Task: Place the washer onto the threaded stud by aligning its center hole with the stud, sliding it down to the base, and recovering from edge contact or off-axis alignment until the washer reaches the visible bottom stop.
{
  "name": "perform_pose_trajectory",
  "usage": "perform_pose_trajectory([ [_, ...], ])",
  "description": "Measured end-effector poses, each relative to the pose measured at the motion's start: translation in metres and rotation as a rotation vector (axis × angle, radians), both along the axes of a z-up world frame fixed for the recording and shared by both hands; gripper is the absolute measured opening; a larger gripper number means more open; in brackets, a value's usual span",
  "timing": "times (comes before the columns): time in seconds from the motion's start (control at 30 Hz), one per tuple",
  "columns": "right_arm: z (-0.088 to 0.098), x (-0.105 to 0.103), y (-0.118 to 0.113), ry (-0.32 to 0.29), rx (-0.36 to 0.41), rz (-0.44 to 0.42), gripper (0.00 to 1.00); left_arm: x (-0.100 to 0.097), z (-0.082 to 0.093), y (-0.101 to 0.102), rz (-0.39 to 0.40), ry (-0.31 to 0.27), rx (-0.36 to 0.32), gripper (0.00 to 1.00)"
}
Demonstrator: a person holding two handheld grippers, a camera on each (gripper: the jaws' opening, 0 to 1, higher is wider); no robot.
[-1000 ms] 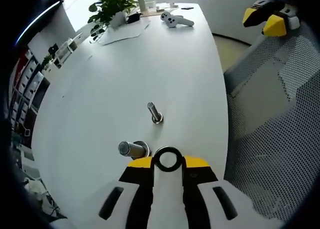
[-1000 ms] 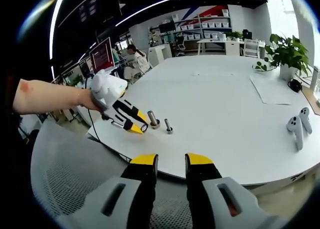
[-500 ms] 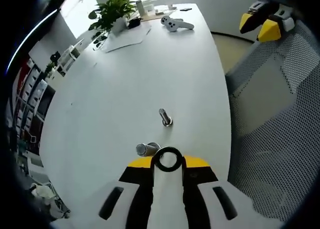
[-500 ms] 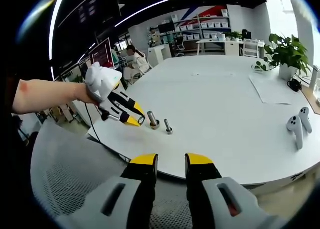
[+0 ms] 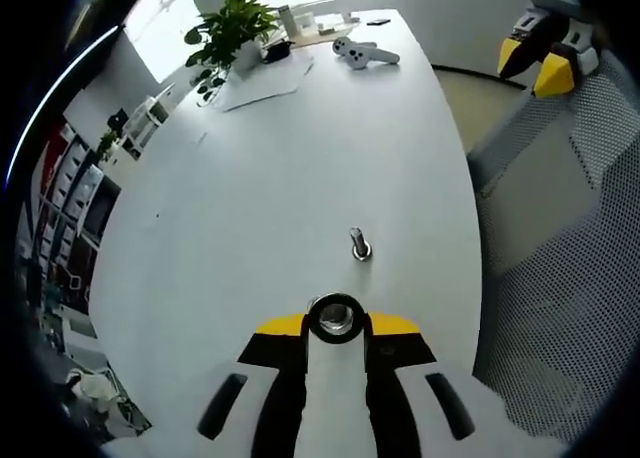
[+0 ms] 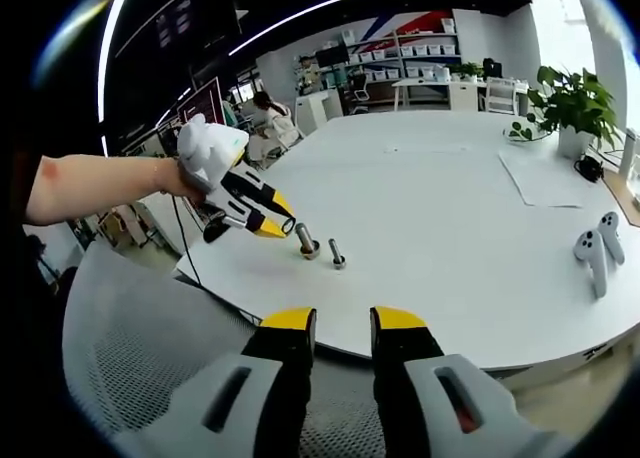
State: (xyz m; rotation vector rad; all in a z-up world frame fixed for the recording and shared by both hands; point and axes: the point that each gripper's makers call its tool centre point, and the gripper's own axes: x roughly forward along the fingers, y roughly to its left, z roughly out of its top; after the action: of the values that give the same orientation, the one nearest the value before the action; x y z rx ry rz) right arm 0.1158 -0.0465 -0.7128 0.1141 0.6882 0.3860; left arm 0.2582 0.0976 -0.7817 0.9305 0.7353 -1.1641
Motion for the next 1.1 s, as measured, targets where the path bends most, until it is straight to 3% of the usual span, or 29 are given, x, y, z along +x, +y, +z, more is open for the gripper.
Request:
perform_pose_trajectory([
  [0.63, -0.001, 0.0, 0.0, 0.005, -0.003, 0.003, 0.25, 0.014, -0.013, -0.002, -0.012, 0.013, 0.056, 0.19],
  [1.1, -0.001, 0.0, -0.001, 0.005, -0.002, -0.001, 0.25, 0.015, -0.024, -0.007, -0.035, 0.06, 0.103, 0.19],
])
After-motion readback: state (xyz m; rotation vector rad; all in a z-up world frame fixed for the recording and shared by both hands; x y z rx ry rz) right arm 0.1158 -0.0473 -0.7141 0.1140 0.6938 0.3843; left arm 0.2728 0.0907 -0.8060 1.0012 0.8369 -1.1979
